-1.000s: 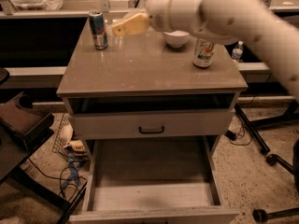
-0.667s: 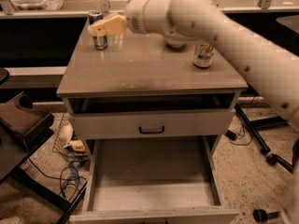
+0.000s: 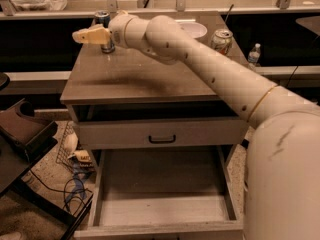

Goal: Place redbull can into middle drawer

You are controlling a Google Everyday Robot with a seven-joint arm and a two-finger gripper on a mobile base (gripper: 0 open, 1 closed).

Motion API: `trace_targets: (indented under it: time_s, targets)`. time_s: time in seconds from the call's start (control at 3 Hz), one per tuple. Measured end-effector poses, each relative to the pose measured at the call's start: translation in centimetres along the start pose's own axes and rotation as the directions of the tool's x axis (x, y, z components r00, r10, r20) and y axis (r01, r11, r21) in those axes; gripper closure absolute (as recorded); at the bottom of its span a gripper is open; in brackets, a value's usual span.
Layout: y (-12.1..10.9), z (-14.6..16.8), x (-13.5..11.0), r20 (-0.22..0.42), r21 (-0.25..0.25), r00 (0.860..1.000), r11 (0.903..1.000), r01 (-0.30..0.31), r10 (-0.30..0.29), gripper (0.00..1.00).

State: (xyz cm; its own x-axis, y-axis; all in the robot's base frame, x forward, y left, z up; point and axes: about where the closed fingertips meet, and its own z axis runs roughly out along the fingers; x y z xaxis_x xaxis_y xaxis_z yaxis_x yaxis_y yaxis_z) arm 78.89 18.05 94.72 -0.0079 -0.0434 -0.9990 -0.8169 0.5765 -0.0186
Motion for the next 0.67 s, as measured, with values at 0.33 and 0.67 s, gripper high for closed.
trace_targets:
  time_s: [0.33,0.67]
  targets:
    - [0.1,4.5,1.0,0.014,0.008,1.000,1.0000,0.002,-0.002,0.00]
    - [-0.7,6.3,1.8,-0.038,0.026,0.998,0.9985,0.047,-0.046,0.00]
